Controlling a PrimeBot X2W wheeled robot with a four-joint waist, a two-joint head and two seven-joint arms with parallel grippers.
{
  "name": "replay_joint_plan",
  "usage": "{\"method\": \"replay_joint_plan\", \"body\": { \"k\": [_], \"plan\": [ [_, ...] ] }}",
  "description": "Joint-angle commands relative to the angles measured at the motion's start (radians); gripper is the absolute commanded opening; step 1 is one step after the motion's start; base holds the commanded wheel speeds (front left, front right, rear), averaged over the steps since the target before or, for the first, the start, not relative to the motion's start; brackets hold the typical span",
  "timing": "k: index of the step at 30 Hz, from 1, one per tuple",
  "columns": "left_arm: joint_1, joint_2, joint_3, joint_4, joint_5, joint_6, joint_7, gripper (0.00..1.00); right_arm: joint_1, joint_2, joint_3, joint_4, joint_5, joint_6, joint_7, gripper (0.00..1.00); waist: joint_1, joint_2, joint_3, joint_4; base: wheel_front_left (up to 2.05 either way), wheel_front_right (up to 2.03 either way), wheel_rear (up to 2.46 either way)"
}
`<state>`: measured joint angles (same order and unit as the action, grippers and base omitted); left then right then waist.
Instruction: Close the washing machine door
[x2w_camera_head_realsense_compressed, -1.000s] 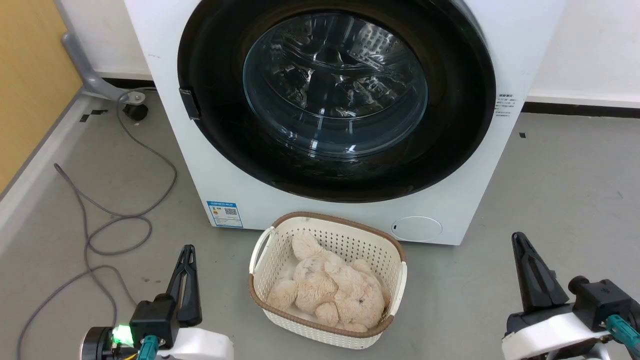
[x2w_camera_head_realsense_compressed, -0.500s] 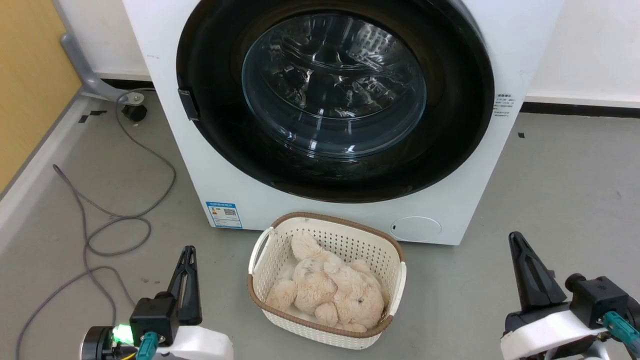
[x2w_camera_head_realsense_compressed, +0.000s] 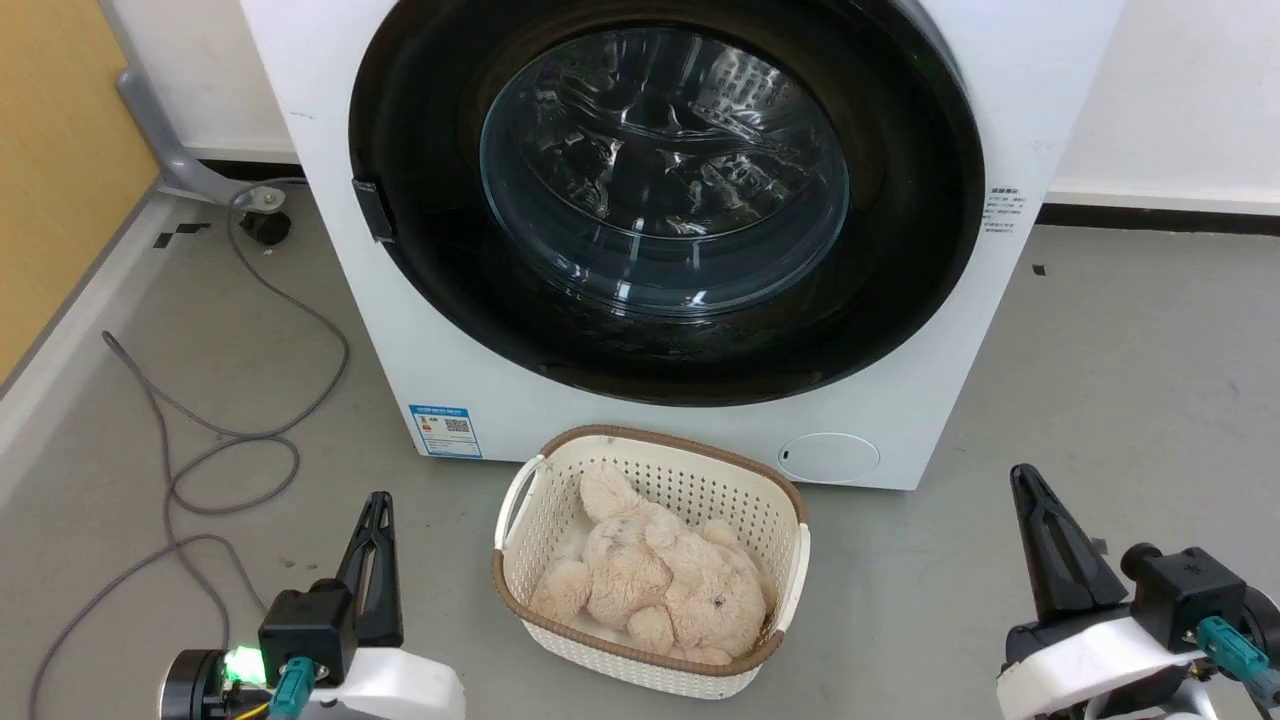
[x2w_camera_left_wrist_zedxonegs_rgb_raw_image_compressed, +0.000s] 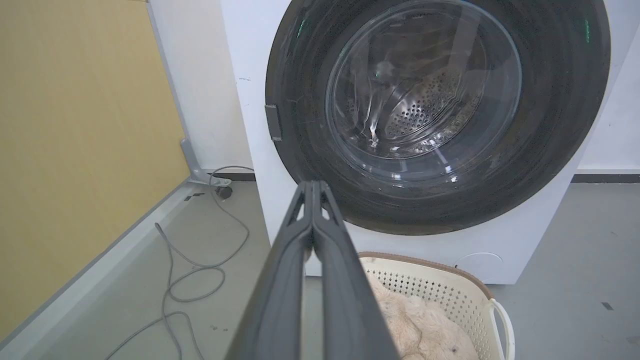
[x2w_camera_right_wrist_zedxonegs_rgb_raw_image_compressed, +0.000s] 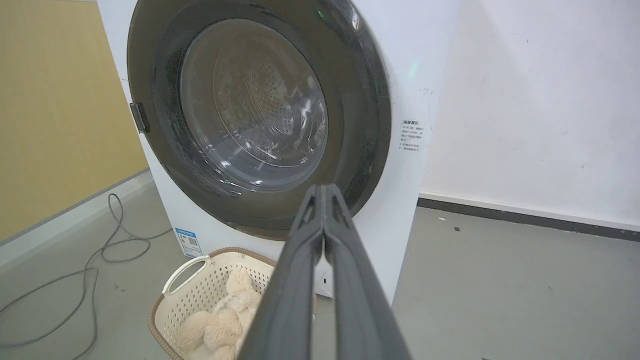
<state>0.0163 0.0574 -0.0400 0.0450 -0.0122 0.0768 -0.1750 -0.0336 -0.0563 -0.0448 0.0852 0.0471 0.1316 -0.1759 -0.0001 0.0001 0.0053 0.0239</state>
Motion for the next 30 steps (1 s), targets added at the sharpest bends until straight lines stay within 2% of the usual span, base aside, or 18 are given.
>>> {"method": "replay_joint_plan", "body": {
  "k": [1,30],
  "plan": [
    [-0.006,0.000,0.005,-0.005,0.002,-0.004,0.007,0.00,0.011,0.002,0.003,-0.009,-0.006,0.000,0.007,0.00,0.0001,-0.0001,0.000,0.000,0.00,0.00,0.00],
    [-0.009,-0.002,0.017,-0.019,0.005,-0.029,0.064,0.00,0.019,0.003,0.017,-0.035,-0.020,-0.001,0.064,0.00,0.0001,-0.0001,-0.002,-0.008,0.00,0.00,0.00]
  ]
}}
